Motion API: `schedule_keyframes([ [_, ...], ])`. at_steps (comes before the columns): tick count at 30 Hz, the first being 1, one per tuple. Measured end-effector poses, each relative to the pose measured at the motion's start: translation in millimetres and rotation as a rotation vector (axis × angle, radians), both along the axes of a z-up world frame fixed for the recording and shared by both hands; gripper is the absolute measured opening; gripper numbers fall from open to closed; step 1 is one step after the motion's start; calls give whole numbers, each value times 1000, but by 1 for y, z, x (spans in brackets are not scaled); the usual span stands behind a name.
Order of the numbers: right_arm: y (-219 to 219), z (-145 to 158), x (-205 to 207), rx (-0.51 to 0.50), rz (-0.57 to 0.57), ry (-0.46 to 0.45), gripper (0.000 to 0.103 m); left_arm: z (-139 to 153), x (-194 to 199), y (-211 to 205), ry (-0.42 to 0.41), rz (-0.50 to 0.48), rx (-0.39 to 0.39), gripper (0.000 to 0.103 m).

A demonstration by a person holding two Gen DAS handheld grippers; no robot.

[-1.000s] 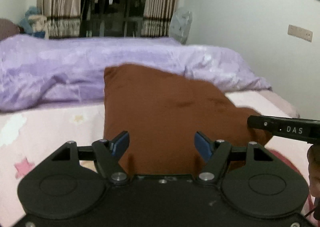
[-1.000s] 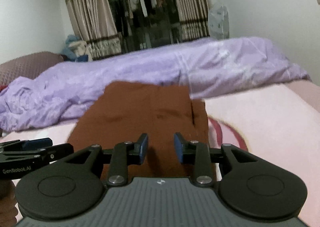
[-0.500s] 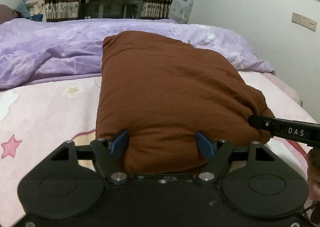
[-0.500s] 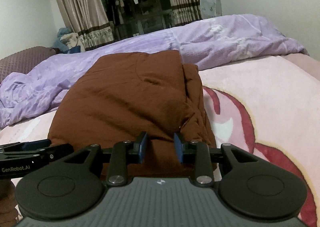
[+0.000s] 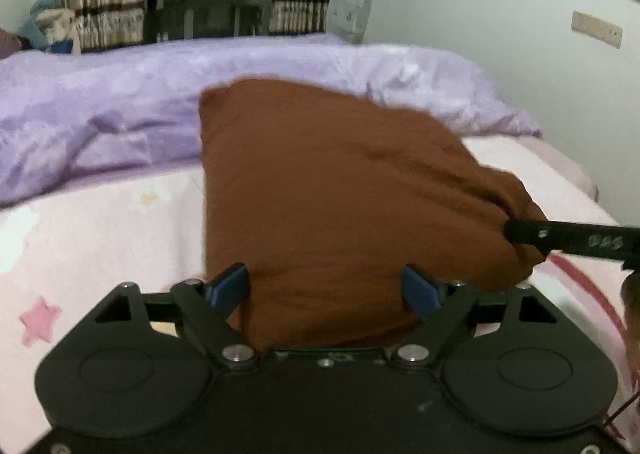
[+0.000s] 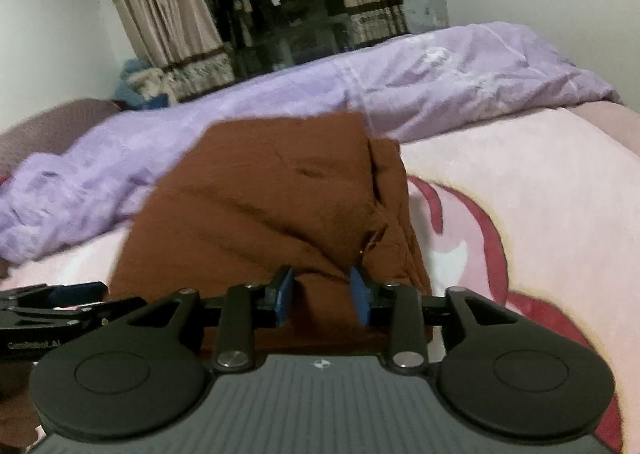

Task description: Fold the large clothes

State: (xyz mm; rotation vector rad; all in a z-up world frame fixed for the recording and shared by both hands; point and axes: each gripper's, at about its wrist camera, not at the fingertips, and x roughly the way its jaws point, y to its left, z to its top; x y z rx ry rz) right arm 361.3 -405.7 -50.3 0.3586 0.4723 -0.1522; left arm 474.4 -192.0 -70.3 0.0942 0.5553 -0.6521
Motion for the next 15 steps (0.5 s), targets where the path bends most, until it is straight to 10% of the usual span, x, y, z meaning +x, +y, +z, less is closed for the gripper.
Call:
schedule_keyframes([
  [4, -33, 23, -4, 86, 17, -97, 95, 20, 22, 30, -20, 40, -74, 103],
  [8, -75, 19, 15, 133, 1, -119, 98, 16, 67, 56, 90, 77, -163, 103],
  [15, -137, -39, 68, 581, 90, -39, 97, -26, 142, 75, 452, 78, -412, 103],
])
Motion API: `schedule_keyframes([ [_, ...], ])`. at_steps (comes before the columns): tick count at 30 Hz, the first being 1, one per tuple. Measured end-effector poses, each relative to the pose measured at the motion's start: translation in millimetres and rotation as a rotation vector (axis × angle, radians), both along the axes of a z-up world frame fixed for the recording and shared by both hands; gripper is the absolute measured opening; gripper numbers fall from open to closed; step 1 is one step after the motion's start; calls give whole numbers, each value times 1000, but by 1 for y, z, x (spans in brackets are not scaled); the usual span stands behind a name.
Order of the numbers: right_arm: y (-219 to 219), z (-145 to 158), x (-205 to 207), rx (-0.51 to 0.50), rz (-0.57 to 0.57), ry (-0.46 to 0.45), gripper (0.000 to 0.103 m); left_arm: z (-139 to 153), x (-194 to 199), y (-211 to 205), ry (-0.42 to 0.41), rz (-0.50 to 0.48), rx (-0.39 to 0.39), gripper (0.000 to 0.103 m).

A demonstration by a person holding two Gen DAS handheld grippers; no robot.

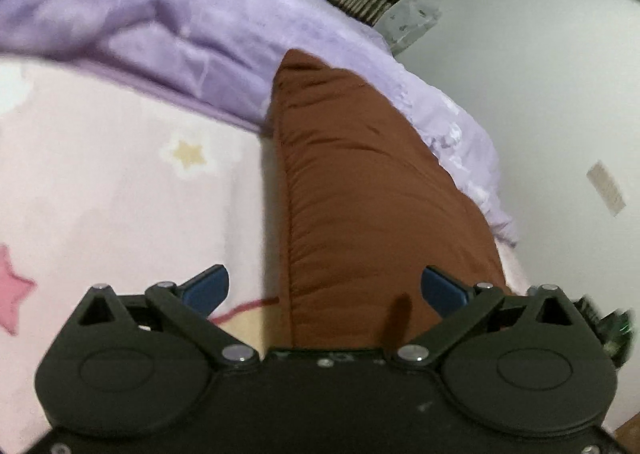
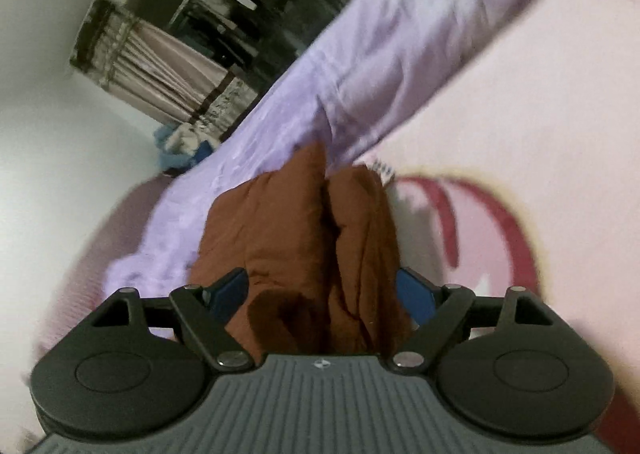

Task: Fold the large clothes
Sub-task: 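Grasp the folded jacket end with the left tool while the right tool grasps it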

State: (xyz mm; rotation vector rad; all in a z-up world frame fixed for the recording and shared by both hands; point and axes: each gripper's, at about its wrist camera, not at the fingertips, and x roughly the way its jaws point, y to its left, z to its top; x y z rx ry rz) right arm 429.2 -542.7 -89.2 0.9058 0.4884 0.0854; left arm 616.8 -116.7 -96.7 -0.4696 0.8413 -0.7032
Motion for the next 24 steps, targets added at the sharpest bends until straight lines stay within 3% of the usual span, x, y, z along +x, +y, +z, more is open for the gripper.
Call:
schedule_keyframes([
  [5, -6, -25, 24, 43, 39, 32, 98, -18, 19, -10, 43, -34, -22, 103],
  [11, -15, -42, 42, 98, 84, 45, 102, -32, 37, -10, 104, -93, -123, 103],
  [16, -14, -39, 54, 72, 152, 42, 102, -47, 54, -18, 188, -161, -234, 103],
  [20, -12, -37, 57, 55, 187, 30, 102, -46, 57, -37, 173, -227, -228, 103],
  [24, -11, -37, 62, 44, 216, 6, 102, -43, 62, -59, 171, -268, -166, 103],
])
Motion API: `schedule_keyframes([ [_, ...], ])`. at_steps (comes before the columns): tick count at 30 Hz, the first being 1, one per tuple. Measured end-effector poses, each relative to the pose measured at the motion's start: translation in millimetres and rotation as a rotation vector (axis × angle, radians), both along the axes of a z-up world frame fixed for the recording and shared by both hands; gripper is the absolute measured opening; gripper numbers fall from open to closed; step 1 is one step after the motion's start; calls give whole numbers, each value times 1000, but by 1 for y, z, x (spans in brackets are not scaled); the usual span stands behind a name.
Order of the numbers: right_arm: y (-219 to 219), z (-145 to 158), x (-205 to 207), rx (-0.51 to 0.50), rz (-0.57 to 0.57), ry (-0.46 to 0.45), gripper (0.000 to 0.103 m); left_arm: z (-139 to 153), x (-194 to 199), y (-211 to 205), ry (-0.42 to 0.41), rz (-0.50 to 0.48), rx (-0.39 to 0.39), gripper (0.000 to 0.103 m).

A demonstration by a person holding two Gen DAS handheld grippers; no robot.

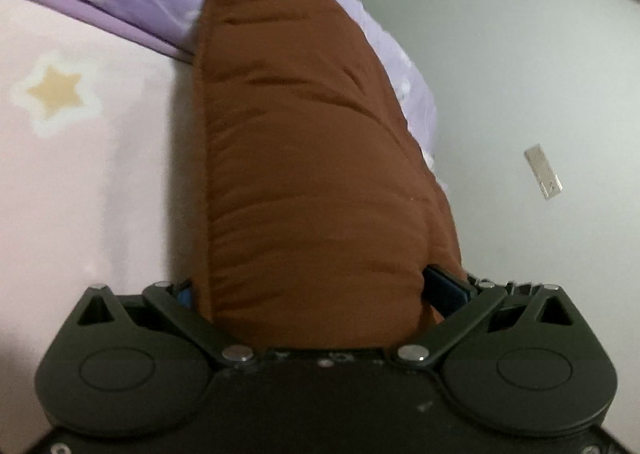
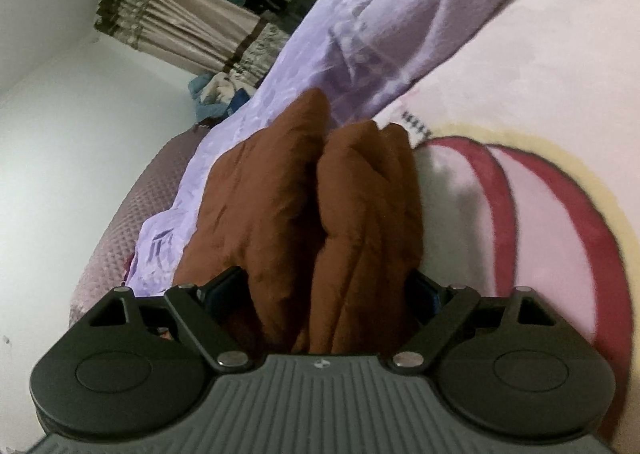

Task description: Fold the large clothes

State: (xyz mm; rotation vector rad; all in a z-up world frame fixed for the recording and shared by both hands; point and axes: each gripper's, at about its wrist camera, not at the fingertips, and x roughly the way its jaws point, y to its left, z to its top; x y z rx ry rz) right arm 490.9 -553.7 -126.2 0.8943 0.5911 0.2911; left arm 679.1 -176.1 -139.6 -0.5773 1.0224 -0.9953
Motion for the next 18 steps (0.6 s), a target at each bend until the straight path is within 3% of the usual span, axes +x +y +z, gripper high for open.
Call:
schedule_keyframes([
  [7, 9, 1, 0, -22, -1, -16, 103, 1, 2, -6, 19, -9, 13, 103],
  [8, 9, 1, 0, -6, -13, -14, 96, 3, 3, -10, 11, -2, 17, 103],
  [9, 10, 0, -1, 14, -19, -11, 82, 7, -1, -12, -3, 4, 22, 100],
  [12, 16, 6, -10, 28, -37, -14, 53, 19, -10, -7, -41, 20, 39, 89],
  [14, 22, 18, -17, 21, -45, -28, 48, 32, -18, -4, -72, 21, 50, 83],
  [18, 50, 50, -28, -8, -12, -89, 46, 68, -39, 22, -184, 41, 71, 82],
])
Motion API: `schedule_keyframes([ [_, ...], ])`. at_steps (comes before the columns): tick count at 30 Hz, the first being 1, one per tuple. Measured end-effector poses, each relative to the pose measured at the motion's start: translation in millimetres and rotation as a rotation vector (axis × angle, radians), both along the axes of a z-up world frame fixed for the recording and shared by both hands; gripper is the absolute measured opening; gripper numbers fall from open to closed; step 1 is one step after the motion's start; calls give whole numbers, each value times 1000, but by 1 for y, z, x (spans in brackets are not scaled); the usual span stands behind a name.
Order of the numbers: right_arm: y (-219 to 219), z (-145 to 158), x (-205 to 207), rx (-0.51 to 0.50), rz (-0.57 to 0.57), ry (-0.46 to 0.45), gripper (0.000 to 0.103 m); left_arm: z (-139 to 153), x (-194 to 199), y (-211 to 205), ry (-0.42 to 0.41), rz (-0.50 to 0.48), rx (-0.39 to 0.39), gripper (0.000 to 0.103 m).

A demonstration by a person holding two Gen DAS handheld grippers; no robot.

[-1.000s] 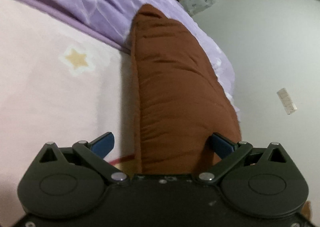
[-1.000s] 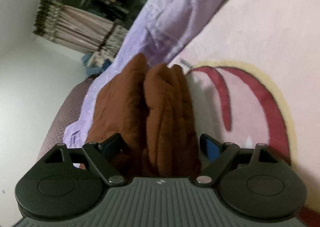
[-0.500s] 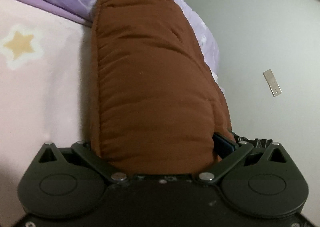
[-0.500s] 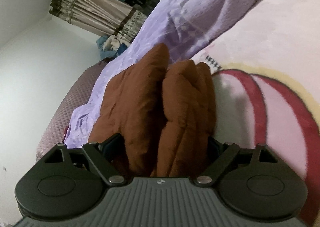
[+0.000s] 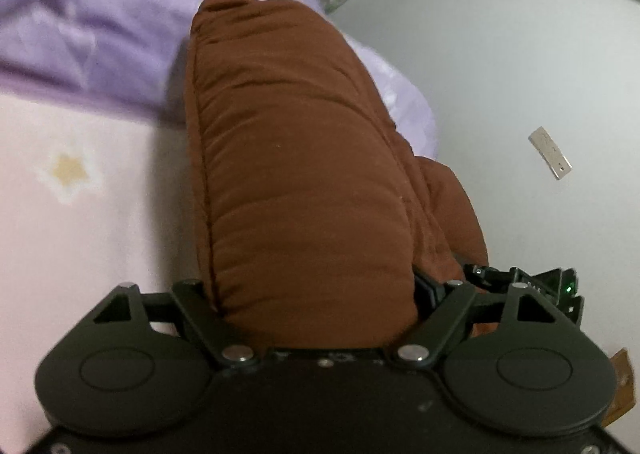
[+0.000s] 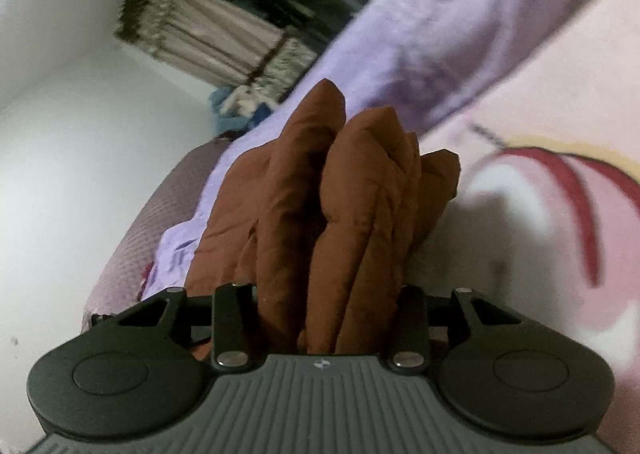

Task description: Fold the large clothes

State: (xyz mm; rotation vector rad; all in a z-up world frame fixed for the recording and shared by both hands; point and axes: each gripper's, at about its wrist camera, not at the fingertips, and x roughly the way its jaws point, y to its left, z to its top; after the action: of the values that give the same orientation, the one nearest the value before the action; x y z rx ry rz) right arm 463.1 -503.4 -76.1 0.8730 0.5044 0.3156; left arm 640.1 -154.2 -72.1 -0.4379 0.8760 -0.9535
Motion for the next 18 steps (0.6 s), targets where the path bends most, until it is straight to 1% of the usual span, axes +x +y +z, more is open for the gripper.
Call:
schedule_keyframes([
  [3, 29, 22, 0, -2, 39, -45, 47, 22, -13, 37, -40, 27, -6, 83],
  [5, 50, 31, 5, -5, 70, -63, 48, 33, -18, 64, -61, 45, 3, 83],
  [8, 80, 32, 16, -6, 104, -63, 48, 32, -20, 97, -71, 72, 15, 84],
  [11, 102, 23, 24, -16, 114, -50, 48, 15, -15, 122, -53, 79, 15, 84],
  [13, 110, 11, 28, -26, 108, -33, 48, -5, -9, 129, -23, 78, 10, 84],
  [17, 112, -17, 35, -44, 99, 45, 48, -47, 4, 135, 48, 89, 23, 85],
  [18, 109, -24, 36, -38, 91, 54, 48, -56, 6, 138, 57, 99, 10, 87],
])
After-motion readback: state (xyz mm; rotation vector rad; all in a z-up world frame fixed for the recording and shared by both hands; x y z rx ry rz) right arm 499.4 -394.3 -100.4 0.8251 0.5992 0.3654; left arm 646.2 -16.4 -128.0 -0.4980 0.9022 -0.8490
